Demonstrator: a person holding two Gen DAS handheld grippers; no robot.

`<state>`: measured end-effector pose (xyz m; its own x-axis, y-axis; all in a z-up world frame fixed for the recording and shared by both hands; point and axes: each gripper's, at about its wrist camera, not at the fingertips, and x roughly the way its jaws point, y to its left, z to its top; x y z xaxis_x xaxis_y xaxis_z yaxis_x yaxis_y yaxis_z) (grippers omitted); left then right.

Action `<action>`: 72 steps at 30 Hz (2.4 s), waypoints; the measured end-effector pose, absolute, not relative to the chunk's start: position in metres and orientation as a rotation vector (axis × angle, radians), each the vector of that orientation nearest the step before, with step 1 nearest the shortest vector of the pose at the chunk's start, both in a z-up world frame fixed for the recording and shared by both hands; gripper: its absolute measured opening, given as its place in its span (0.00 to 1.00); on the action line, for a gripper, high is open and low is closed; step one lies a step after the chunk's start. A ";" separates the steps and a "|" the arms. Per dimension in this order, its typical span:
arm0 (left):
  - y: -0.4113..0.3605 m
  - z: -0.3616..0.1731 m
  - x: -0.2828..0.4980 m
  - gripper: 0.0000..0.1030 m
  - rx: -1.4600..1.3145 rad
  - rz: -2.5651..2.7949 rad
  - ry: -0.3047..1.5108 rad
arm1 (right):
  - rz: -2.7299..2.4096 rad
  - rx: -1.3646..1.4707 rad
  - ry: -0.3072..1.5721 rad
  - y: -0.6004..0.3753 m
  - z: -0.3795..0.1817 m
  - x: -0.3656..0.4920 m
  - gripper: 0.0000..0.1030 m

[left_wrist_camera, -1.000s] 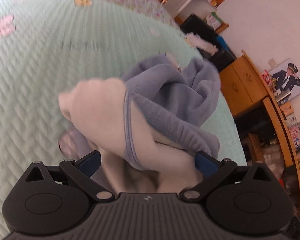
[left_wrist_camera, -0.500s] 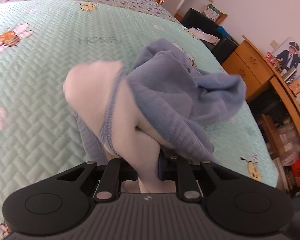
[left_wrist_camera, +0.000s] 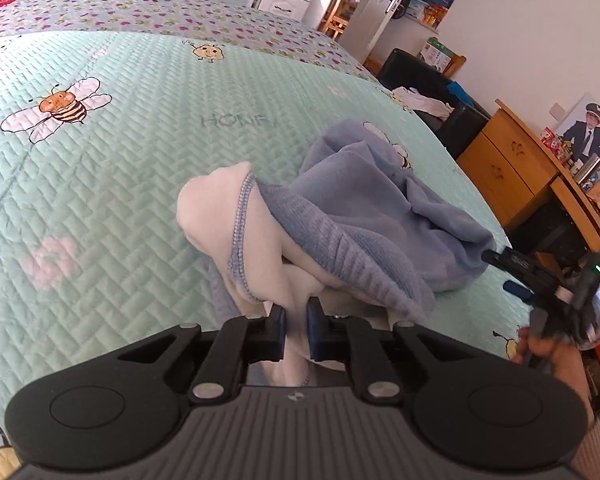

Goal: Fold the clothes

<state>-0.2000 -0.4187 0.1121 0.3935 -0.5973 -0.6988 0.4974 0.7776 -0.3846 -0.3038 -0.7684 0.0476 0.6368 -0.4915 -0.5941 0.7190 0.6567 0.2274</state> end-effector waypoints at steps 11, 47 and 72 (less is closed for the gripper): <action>-0.408 0.102 -0.191 0.49 -0.341 -0.764 1.035 | -0.583 0.529 0.539 -0.787 0.026 -0.270 0.07; -0.226 0.361 -0.180 0.00 -0.133 -0.609 0.413 | 0.100 0.425 0.065 -0.566 0.320 -0.350 0.07; -0.252 0.090 -0.129 0.41 0.128 -0.525 1.037 | -0.063 0.427 0.362 -0.519 0.224 -0.358 0.08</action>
